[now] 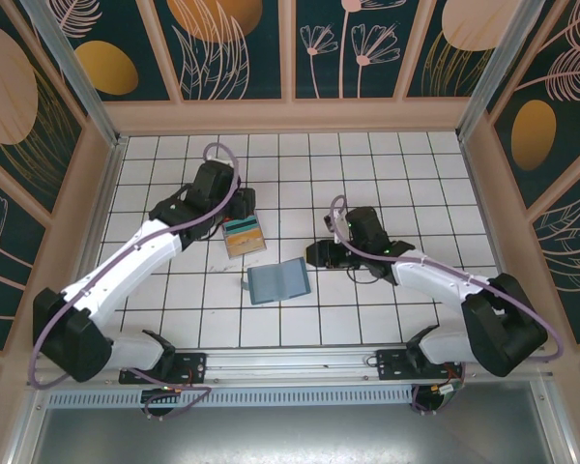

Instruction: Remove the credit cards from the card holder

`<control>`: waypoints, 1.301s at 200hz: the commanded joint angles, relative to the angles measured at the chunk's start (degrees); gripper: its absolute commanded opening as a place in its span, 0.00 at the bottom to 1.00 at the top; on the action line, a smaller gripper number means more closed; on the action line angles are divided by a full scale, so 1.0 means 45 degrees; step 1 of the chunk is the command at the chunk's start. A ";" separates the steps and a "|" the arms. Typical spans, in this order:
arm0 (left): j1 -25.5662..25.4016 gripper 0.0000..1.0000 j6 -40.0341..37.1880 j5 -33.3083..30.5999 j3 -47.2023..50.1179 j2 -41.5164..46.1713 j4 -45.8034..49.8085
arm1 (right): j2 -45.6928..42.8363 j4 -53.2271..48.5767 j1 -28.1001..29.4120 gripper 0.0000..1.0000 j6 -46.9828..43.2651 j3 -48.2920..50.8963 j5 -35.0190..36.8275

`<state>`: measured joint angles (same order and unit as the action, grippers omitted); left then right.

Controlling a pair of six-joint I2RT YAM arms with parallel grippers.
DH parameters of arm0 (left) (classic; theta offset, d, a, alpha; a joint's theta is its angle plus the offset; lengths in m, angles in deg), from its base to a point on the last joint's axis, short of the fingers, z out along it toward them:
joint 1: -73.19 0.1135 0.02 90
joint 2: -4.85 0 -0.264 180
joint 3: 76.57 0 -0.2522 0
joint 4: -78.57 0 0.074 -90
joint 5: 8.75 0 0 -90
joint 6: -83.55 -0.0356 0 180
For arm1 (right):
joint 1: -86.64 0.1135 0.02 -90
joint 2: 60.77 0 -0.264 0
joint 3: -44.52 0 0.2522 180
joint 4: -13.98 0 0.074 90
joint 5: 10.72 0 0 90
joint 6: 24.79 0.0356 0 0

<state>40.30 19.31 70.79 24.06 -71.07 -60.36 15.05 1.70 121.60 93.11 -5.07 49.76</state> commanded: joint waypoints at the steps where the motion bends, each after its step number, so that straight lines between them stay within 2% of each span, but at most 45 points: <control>1: -0.0028 0.61 0.2707 0.1699 0.1268 0.0763 0.0162 | 0.0346 0.0226 0.0297 0.32 0.0114 0.0379 0.0722; 53: -0.1092 0.57 0.5917 0.2327 0.4896 0.2700 -0.1656 | 0.1376 0.0497 0.0935 0.27 0.0347 0.0636 0.1238; 95: -0.2195 0.56 0.7610 0.2306 0.6600 0.2918 -0.2974 | 0.2044 0.0791 0.1156 0.26 0.0485 0.0776 0.1268; 144: -0.2685 0.55 0.8171 0.2402 0.7157 0.2455 -0.3803 | 0.2605 0.0982 0.1289 0.24 0.0441 0.0707 0.1149; 157: -0.2747 0.54 0.8243 0.2450 0.7210 0.2241 -0.3910 | 0.2698 0.1022 0.1349 0.19 0.0467 0.0698 0.1148; 172: -0.2809 0.53 0.8389 0.2570 0.7349 0.2046 -0.4222 | 0.2746 0.1105 0.1394 0.18 0.0491 0.0732 0.1149; 215: -0.2976 0.50 0.8749 0.2815 0.7588 0.1267 -0.4662 | 0.2839 0.1341 0.1527 0.03 0.0690 0.0863 0.1184; 260: -0.3007 0.49 0.8785 0.2701 0.7622 0.0614 -0.4295 | 0.2851 0.1414 0.1606 0.00 0.0784 0.0951 0.1189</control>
<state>27.03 57.76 82.74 57.55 -67.22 -79.58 27.29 6.57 128.05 95.99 -2.01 54.39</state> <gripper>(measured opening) 0.495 0.051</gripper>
